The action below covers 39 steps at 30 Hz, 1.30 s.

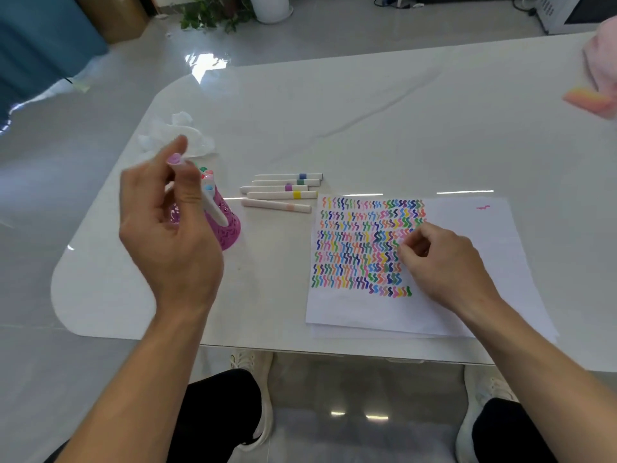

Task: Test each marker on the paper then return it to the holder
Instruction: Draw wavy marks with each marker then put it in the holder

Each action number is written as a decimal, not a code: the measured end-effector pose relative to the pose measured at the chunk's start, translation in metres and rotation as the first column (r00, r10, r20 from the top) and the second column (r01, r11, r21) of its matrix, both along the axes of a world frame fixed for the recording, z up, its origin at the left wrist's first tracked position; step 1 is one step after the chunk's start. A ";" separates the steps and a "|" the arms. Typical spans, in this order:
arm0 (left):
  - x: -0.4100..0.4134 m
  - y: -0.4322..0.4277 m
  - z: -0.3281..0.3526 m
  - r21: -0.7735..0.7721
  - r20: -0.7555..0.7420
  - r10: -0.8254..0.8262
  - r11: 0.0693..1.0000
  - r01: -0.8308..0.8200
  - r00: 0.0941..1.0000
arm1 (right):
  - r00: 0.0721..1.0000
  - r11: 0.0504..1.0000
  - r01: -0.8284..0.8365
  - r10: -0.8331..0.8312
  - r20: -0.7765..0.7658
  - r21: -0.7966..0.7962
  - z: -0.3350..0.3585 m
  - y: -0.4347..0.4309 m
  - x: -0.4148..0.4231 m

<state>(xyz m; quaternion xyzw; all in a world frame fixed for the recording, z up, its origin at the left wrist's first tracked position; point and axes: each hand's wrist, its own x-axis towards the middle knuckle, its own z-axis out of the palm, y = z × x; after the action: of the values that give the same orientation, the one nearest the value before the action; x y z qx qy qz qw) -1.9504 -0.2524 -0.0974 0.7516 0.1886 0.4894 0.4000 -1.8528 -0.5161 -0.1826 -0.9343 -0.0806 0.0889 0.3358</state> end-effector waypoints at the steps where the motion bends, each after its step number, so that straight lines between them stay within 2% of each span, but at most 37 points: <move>1: -0.002 0.005 0.000 -0.028 0.014 0.032 0.999 -0.032 0.999 | 1.000 1.000 0.000 0.000 0.008 -0.016 -0.001 0.001 0.000; 5: -0.007 0.024 0.002 -0.080 0.025 0.085 0.993 -0.083 0.996 | 0.999 0.998 -0.011 0.014 0.041 -0.057 -0.003 0.005 0.001; 11: -0.012 0.034 0.000 -0.056 0.035 0.111 0.992 -0.109 0.993 | 0.998 0.996 -0.020 0.025 0.063 -0.083 -0.004 0.006 0.002; 14: -0.011 0.036 -0.003 -0.018 -0.005 0.128 0.992 -0.128 0.992 | 0.998 0.996 -0.022 0.027 0.062 -0.086 -0.004 0.007 0.002; 17: -0.007 0.039 -0.009 -0.041 -0.131 0.100 0.993 -0.107 0.986 | 0.998 0.996 -0.023 0.028 0.060 -0.081 -0.004 0.007 0.002; 20: -0.005 0.045 -0.017 -0.057 -0.345 0.055 0.995 -0.079 0.937 | 0.998 0.997 -0.027 0.031 0.058 -0.076 -0.003 0.007 0.002; 22: -0.003 0.048 -0.023 -0.028 -0.467 0.058 0.996 -0.080 0.882 | 0.998 0.997 -0.041 0.044 0.044 -0.067 -0.002 0.006 0.002; 25: -0.001 0.045 -0.027 0.074 -0.549 0.108 0.994 -0.080 0.829 | 0.998 0.997 -0.056 0.057 0.020 -0.053 -0.002 0.005 0.002; 30: 0.000 0.038 -0.025 0.197 -0.561 0.159 0.979 -0.056 0.812 | 0.997 0.997 -0.065 0.066 0.032 -0.047 -0.002 0.004 0.002; 34: 0.000 0.031 -0.021 0.244 -0.488 0.164 0.969 -0.046 0.858 | 0.997 0.996 -0.070 0.072 0.036 -0.057 -0.003 0.005 0.003; 39: 0.003 0.010 -0.020 0.373 -0.403 0.107 0.926 0.056 0.909 | 0.996 0.995 -0.083 0.085 0.039 -0.063 -0.002 0.004 0.002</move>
<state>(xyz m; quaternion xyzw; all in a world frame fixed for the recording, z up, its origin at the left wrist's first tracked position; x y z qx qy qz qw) -1.9471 -0.2422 -0.1177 0.8984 0.1821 0.3502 0.1927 -1.8507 -0.5117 -0.1851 -0.9415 -0.1239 0.0860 0.3013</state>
